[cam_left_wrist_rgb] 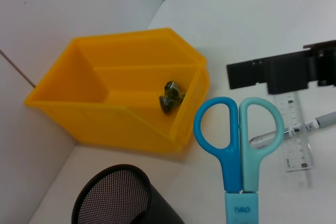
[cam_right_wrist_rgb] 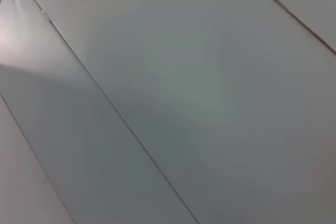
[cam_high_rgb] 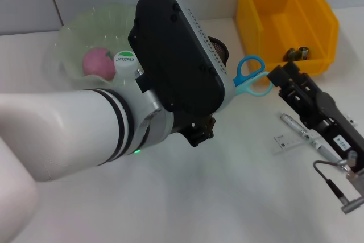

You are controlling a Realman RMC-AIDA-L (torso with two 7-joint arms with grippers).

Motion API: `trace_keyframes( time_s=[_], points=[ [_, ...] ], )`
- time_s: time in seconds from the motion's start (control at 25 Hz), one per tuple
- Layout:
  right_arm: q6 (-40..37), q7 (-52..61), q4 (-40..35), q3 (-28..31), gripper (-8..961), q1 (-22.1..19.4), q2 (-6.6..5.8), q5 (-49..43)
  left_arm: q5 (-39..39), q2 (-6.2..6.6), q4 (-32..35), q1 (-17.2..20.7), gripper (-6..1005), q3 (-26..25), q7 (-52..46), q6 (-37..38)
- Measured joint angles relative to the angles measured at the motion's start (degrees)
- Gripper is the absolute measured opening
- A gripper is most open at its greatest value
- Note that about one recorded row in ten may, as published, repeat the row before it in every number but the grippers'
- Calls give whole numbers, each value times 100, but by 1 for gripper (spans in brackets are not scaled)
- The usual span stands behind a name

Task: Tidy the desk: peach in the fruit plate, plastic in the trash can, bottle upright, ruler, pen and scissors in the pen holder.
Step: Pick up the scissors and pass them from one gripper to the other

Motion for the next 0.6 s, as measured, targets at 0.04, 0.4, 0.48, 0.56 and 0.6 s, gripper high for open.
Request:
trace_keyframes(
  time_s=[0.04, 0.4, 0.48, 0.56, 0.6],
  points=[
    [0, 0, 0, 0, 722, 0, 0, 0, 0, 0, 0, 0, 240, 0, 0, 0],
    [398, -3, 213, -15, 716, 236, 2, -72, -5, -6, -6, -17, 244, 9, 11, -36],
    [399, -4, 222, -19, 714, 241, 2, -117, -9, -8, -8, -17, 245, 9, 12, -36],
    [400, -5, 224, -22, 713, 245, 2, -158, -9, -9, -10, -20, 246, 9, 12, -36],
    [401, -4, 222, -24, 712, 260, -1, -227, -9, -10, -13, -23, 246, 9, 12, -37]
  ],
)
